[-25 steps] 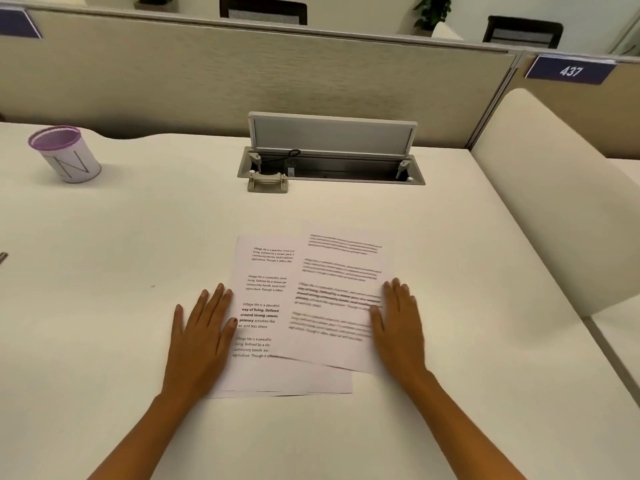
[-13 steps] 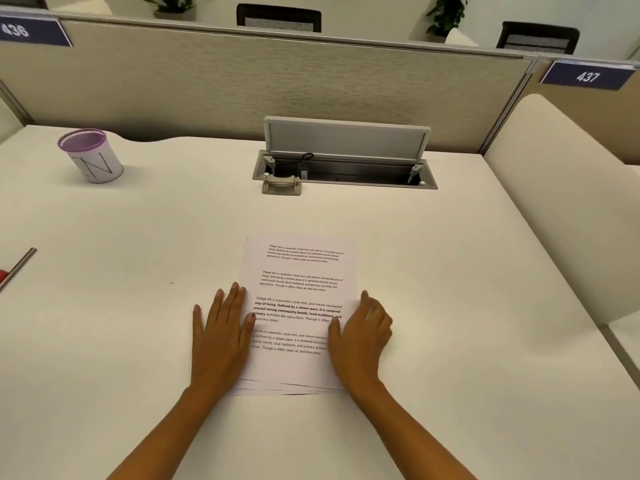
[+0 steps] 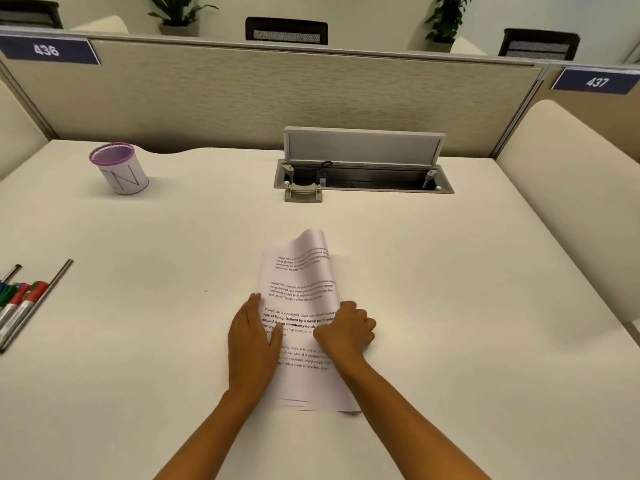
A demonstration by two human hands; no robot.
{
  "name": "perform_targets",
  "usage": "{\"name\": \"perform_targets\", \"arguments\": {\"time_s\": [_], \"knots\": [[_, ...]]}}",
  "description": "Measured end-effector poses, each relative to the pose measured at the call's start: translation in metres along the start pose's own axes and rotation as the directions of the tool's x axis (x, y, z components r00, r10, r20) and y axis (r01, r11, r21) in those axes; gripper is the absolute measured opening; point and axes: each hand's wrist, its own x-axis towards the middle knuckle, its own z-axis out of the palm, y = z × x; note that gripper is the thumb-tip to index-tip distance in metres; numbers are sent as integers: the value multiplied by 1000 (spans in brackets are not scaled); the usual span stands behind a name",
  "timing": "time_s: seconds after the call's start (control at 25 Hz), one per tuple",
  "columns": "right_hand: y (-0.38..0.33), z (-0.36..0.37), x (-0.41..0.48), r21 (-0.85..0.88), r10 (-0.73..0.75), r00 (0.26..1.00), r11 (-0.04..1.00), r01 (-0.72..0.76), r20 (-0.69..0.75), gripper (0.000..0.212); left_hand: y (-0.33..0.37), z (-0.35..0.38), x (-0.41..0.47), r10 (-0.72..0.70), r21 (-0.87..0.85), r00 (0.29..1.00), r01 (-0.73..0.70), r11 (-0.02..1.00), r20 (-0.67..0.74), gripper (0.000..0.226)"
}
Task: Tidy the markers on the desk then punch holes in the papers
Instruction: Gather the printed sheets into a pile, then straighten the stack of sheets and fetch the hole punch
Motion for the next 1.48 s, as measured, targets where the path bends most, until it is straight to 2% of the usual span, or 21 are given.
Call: {"name": "perform_targets", "arguments": {"time_s": [0.08, 0.12, 0.2, 0.28, 0.4, 0.52, 0.64, 0.8, 0.96, 1.12, 1.28, 1.4, 1.48], "knots": [[-8, 7, -8, 65, -68, 997, 996, 65, 34, 45, -6, -8, 1, -54, -57, 998, 53, 997, -20, 64], [-11, 9, -11, 154, -109, 993, 983, 101, 40, 46, -11, -13, 2, -75, -74, 997, 72, 995, -30, 64], [-14, 12, -19, 442, -188, 981, 885, 149, 45, 48, -21, -24, 7, -116, -112, 993, 111, 988, -36, 66], [-17, 13, -26, 605, -268, 963, 766, 216, -5, 43, -32, -37, 15, -173, -196, 984, 163, 967, -35, 65], [-23, 13, -35, 607, -387, 910, 690, 393, -150, 37, -45, -56, 29, -298, -388, 954, 265, 883, -25, 60], [-36, 8, -43, 640, -470, 848, 578, 506, -246, 37, -54, -74, 44, -326, -527, 944, 307, 793, 59, 57], [-48, 1, -47, 705, -452, 828, 464, 535, -331, 38, -52, -93, 57, -225, -591, 971, 226, 774, 77, 44], [-57, -9, -53, 719, -371, 801, 364, 592, -471, 36, -29, -121, 66, -59, -646, 993, -20, 763, -101, 16], [-59, -18, -56, 746, -347, 784, 269, 609, -515, 36, -11, -138, 61, 12, -678, 963, -199, 708, -269, 13], [-50, -12, -59, 783, -367, 801, 240, 573, -474, 31, -11, -135, 47, -5, -683, 938, -249, 687, -348, 19], [-44, -13, -59, 772, -392, 801, 277, 572, -453, 14, -8, -130, 39, -37, -663, 931, -230, 712, -362, 13], [-46, -22, -59, 765, -411, 775, 236, 599, -480, 13, 0, -137, 41, -38, -648, 903, -277, 710, -428, 15], [-44, -25, -61, 765, -422, 767, 224, 604, -483, 23, 3, -140, 42, -20, -662, 906, -294, 690, -423, 21]]}}
